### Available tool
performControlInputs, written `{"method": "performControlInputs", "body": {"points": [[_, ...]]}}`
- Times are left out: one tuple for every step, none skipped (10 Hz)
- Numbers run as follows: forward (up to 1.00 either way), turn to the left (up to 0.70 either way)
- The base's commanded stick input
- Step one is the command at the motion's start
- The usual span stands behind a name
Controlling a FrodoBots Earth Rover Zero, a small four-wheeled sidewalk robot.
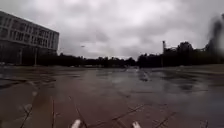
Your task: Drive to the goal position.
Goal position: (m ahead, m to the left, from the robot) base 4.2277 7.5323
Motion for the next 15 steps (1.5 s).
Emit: {"method": "performControlInputs", "body": {"points": [[1.0, 0.0], [1.0, 0.0], [1.0, 0.01], [1.0, 0.01], [1.0, 0.0], [1.0, 0.0], [1.0, 0.0], [1.0, 0.0], [1.0, 0.0], [1.0, 0.0], [1.0, 0.01], [1.0, 0.0], [1.0, 0.0], [1.0, 0.0], [1.0, 0.01]]}}
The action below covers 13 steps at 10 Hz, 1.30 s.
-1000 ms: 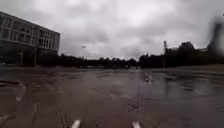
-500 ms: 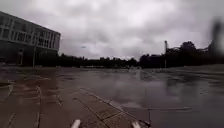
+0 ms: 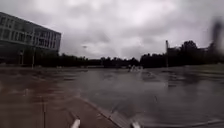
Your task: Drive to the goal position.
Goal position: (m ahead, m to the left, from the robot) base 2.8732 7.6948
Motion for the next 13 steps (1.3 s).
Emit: {"method": "performControlInputs", "body": {"points": [[1.0, 0.02], [1.0, 0.01], [1.0, 0.01], [1.0, 0.01], [1.0, 0.02], [1.0, 0.0], [1.0, 0.0], [1.0, 0.02], [1.0, 0.0], [1.0, 0.0], [1.0, 0.0], [1.0, 0.01], [1.0, 0.0]]}}
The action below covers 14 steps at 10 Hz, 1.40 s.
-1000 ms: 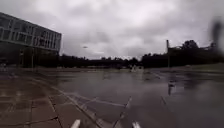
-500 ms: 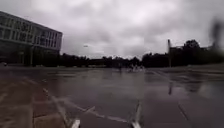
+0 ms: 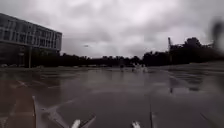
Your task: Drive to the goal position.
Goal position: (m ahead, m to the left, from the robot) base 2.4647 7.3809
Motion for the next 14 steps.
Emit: {"method": "performControlInputs", "body": {"points": [[1.0, 0.0], [1.0, 0.0], [1.0, 0.0], [1.0, 0.0], [1.0, 0.02], [1.0, 0.0], [1.0, 0.0], [1.0, 0.0], [1.0, 0.0], [1.0, 0.0], [1.0, 0.0], [1.0, 0.0], [1.0, 0.02], [1.0, 0.0]]}}
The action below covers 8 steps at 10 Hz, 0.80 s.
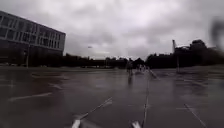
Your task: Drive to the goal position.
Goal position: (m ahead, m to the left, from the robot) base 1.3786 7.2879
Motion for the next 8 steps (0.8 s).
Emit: {"method": "performControlInputs", "body": {"points": [[1.0, 0.0], [1.0, 0.0], [1.0, -0.01], [1.0, -0.15], [1.0, -0.38], [1.0, -0.33], [1.0, -0.08], [1.0, -0.04]]}}
